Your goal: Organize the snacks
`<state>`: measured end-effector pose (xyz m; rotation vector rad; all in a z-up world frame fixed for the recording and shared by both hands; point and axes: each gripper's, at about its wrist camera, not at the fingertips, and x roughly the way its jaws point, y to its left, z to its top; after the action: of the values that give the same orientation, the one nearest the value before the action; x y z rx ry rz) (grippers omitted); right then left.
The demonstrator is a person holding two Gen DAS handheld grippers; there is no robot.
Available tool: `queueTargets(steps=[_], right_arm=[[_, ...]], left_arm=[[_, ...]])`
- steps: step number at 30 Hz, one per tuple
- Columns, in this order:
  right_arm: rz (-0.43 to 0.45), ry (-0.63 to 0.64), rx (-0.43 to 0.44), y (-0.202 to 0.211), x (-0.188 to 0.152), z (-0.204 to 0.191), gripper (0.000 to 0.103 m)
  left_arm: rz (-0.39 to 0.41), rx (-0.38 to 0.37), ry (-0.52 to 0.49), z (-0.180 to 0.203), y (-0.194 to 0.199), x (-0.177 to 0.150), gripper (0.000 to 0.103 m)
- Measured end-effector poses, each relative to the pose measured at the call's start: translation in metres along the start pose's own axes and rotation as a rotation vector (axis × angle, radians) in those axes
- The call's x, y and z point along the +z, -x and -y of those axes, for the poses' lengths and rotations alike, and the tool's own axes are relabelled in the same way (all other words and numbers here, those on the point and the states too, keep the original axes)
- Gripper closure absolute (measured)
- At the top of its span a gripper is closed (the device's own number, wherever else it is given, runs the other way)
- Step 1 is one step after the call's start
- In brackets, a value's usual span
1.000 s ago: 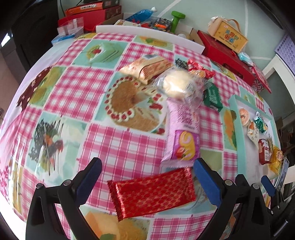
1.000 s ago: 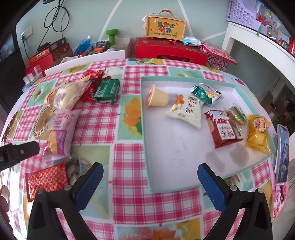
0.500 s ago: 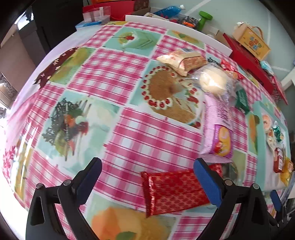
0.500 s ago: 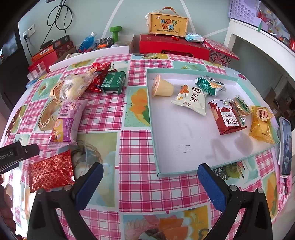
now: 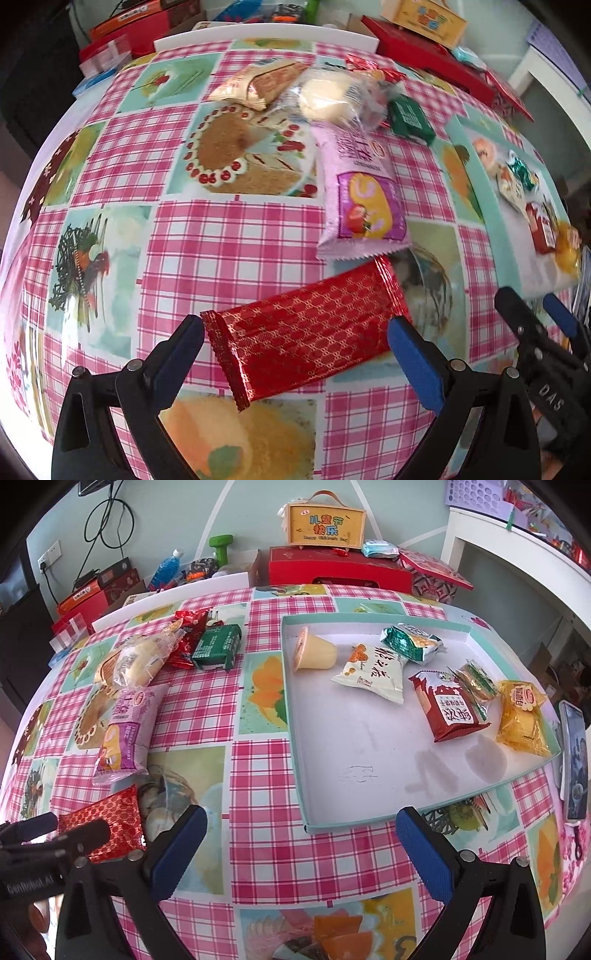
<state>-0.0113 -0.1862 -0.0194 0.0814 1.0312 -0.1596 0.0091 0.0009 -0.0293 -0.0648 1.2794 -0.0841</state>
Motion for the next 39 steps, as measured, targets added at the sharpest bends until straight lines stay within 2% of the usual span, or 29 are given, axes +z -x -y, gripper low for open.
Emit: queueTargets(steps=[6,10,17,23,39], right_arm=[[-0.008,-0.025,0.002,-0.002,0.0,0.006,0.0],[-0.014,-0.027,0.003,-0.003,0.0,0.007,0.0],[-0.018,-0.022,0.001,-0.005,0.0,0.006,0.0],[-0.018,-0.021,0.0,-0.005,0.0,0.006,0.0],[-0.018,-0.022,0.003,-0.005,0.0,0.006,0.0]], left_arm=[[-0.02,0.009,-0.071,0.024,0.001,-0.009,0.004],[-0.025,0.014,-0.119,0.031,-0.007,-0.003,0.004],[-0.043,0.034,-0.158,0.046,-0.015,-0.005,0.004],[-0.048,0.067,-0.06,0.031,-0.019,-0.002,0.004],[0.026,0.186,0.156,-0.029,0.005,0.001,0.004]])
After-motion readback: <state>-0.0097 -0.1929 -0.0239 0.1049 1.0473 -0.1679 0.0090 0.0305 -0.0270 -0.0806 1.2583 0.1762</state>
